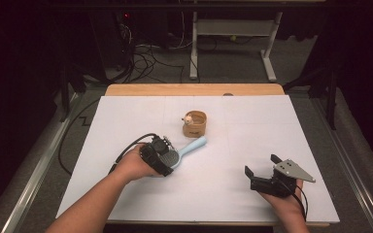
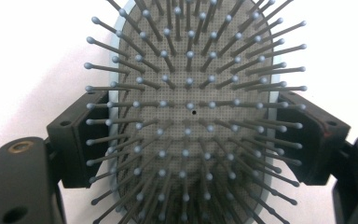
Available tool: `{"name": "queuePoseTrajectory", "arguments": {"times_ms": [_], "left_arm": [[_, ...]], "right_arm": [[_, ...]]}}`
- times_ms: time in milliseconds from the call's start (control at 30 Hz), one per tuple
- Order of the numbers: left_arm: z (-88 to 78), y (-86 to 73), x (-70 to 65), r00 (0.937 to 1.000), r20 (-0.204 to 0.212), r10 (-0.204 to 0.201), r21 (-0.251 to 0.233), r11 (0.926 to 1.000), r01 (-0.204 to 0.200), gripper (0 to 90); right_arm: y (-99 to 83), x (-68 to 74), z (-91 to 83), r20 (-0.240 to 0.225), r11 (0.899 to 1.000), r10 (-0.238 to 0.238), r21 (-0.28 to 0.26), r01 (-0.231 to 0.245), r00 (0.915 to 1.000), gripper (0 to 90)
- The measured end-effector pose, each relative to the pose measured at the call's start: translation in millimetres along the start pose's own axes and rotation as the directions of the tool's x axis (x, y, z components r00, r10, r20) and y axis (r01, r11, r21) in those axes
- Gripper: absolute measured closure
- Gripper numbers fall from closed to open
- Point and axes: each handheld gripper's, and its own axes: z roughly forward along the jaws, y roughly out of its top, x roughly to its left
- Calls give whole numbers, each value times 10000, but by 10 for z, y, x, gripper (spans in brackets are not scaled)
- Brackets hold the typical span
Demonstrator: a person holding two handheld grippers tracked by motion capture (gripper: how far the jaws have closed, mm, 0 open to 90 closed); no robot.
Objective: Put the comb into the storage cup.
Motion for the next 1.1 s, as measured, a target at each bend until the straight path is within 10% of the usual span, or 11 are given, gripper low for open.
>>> {"name": "queuePoseTrajectory", "arguments": {"times_ms": [1100], "left_arm": [[-172, -70, -159, 9937, -259, 1088, -490, 9927, -1099, 204]], "right_arm": [[-4, 19, 3, -88, 10000, -80, -22, 79, 9999, 4]]}}
